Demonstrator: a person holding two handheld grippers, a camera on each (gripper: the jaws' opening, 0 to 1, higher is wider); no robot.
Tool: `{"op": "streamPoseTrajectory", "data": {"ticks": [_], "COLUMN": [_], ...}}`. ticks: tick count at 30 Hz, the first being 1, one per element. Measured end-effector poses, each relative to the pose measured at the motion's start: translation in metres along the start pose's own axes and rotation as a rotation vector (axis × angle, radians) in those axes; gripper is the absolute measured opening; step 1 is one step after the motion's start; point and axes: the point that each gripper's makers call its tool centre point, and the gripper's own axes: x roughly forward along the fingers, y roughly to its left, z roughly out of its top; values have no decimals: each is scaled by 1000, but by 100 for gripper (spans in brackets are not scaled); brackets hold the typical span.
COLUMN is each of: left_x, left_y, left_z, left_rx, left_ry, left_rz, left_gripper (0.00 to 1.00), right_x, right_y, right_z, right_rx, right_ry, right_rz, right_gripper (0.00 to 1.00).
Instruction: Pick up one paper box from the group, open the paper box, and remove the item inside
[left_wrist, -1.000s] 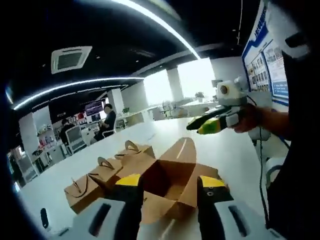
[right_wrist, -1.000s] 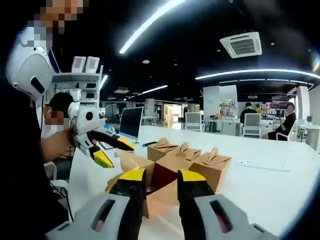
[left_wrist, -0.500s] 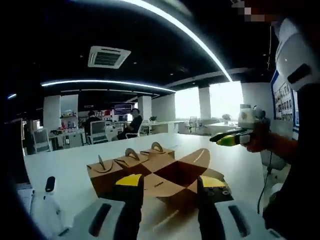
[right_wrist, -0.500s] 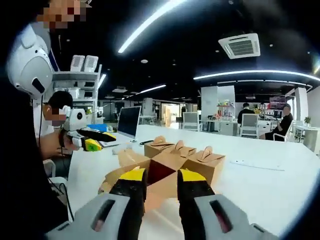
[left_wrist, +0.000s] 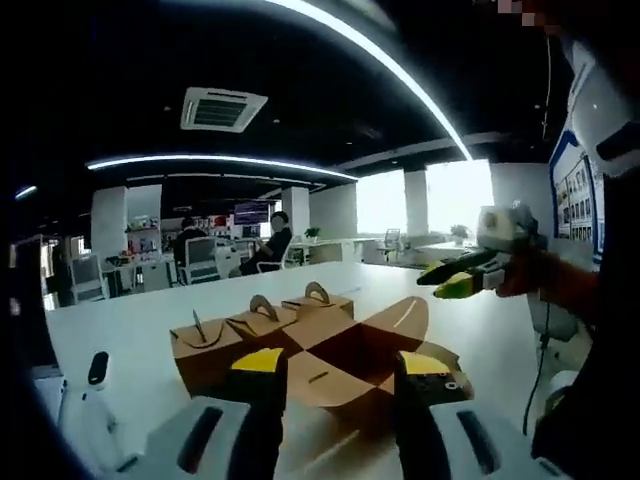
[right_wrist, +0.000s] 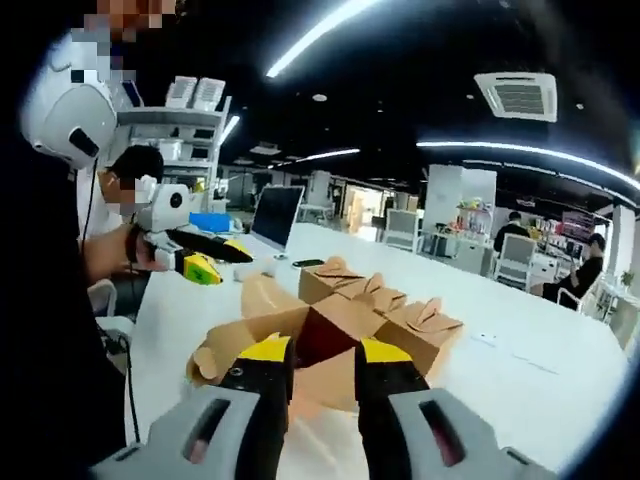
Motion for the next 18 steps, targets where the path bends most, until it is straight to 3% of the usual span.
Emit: {"op": "streamPoseTrajectory", "data": {"ticks": [2,5,14,18], "left_x": [1,-1,-9,-16], "left_y": [-1,4,-2,7], "left_z": [0,-4,-12,-22], "left_rx": [20,122,13,116], "left_ry": [5,39,13,87], "left_rz": [0,49,23,87], "left_gripper": [44,44,44,44], "right_x": [5,17,54,74], "right_y": [2,8,25,35], "right_z": [5,7,8,-3], "right_rx": [-47,-162,-399,-584], "right_ry": [22,91,231,313], "right_rz": [33,104,325,438], "right_gripper": [25,25,26,29]}}
